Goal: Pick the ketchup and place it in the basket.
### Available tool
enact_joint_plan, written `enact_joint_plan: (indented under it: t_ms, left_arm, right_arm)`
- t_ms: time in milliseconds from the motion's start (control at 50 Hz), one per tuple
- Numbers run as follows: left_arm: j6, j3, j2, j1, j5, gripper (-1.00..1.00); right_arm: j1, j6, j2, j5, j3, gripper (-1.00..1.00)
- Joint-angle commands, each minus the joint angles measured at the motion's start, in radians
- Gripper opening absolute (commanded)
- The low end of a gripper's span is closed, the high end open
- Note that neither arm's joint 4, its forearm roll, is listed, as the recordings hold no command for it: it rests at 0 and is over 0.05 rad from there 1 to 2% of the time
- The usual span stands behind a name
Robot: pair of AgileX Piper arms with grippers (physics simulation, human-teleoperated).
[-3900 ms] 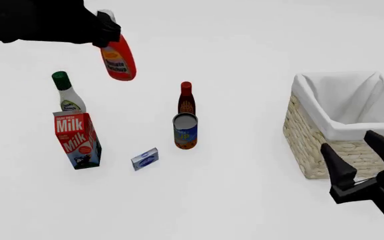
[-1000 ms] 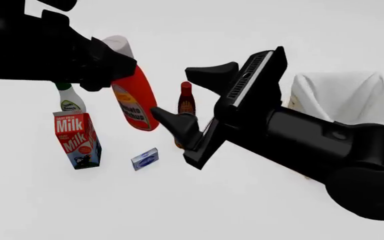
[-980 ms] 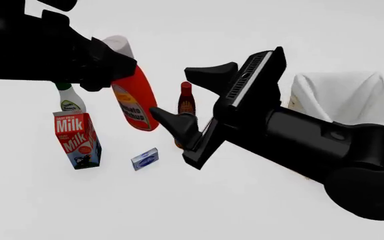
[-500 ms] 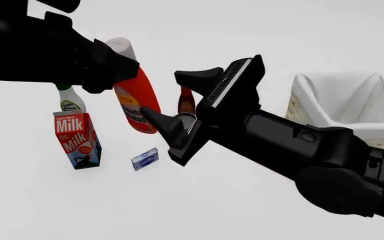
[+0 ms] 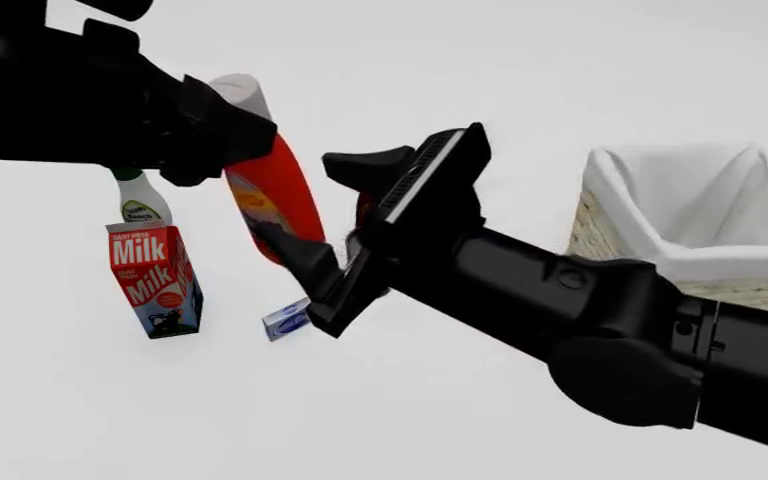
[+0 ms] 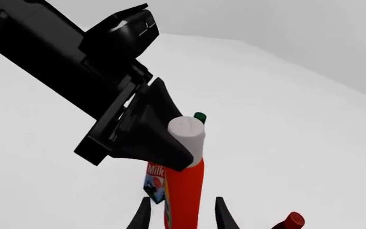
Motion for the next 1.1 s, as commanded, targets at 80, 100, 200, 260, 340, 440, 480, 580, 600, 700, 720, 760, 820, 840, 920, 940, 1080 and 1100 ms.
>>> enact_joint_plan:
  t_ms: [80,100,200,260,340,440,480,580,600,700,720,760,820,840,920,940,1080,1100]
  left_arm:
    - [0.006,-0.014,-0.004,-0.006,0.011,-1.00]
    - [0.007,-0.017,-0.004,-0.007,0.013,-1.00]
    - [0.005,-0.030,-0.006,-0.012,0.026,-1.00]
    - [0.003,-0.037,-0.006,-0.010,0.033,-1.00]
    - [-0.001,-0.047,-0.008,-0.014,0.043,-1.00]
    - [-0.004,-0.059,-0.008,-0.014,0.052,-1.00]
    - [-0.005,-0.065,-0.009,-0.019,0.057,-1.00]
    - [-0.017,-0.080,-0.011,-0.033,0.071,-1.00]
    - [-0.015,-0.079,-0.012,-0.031,0.071,-1.00]
    - [-0.017,-0.078,-0.015,-0.031,0.071,-1.00]
    - [-0.021,-0.080,-0.015,-0.033,0.074,-1.00]
    - [-0.022,-0.083,-0.019,-0.034,0.078,-1.00]
    - [-0.025,-0.087,-0.023,-0.033,0.083,-1.00]
    - [-0.026,-0.089,-0.024,-0.035,0.085,-1.00]
    - [-0.030,-0.090,-0.030,-0.038,0.086,-1.00]
    - [-0.030,-0.090,-0.030,-0.038,0.086,-1.00]
    - [-0.043,-0.084,-0.044,-0.053,0.085,-1.00]
    - [-0.039,-0.083,-0.048,-0.052,0.084,-1.00]
  right_arm:
    - [0.010,0.026,0.030,-0.031,0.001,1.00]
    - [0.010,0.027,0.033,-0.033,0.002,1.00]
    - [0.006,0.038,0.049,-0.054,0.007,1.00]
    - [0.003,0.041,0.056,-0.061,0.005,1.00]
    - [0.000,0.043,0.068,-0.072,0.007,1.00]
    - [-0.001,0.047,0.083,-0.078,0.005,1.00]
    - [-0.004,0.047,0.092,-0.082,0.002,1.00]
    - [-0.003,0.050,0.101,-0.091,0.005,1.00]
    - [-0.004,0.050,0.103,-0.094,0.004,1.00]
    - [-0.005,0.056,0.104,-0.098,0.005,-1.00]
    - [-0.001,0.057,0.099,-0.102,0.012,-1.00]
    - [-0.002,0.058,0.104,-0.107,0.014,-1.00]
    - [-0.002,0.054,0.109,-0.114,0.022,-1.00]
    - [-0.002,0.053,0.108,-0.114,0.024,-1.00]
    - [-0.002,0.049,0.104,-0.112,0.030,-1.00]
    - [-0.002,0.049,0.104,-0.112,0.030,-1.00]
    - [-0.005,0.038,0.082,-0.094,0.034,-1.00]
    - [-0.006,0.039,0.080,-0.092,0.035,-1.00]
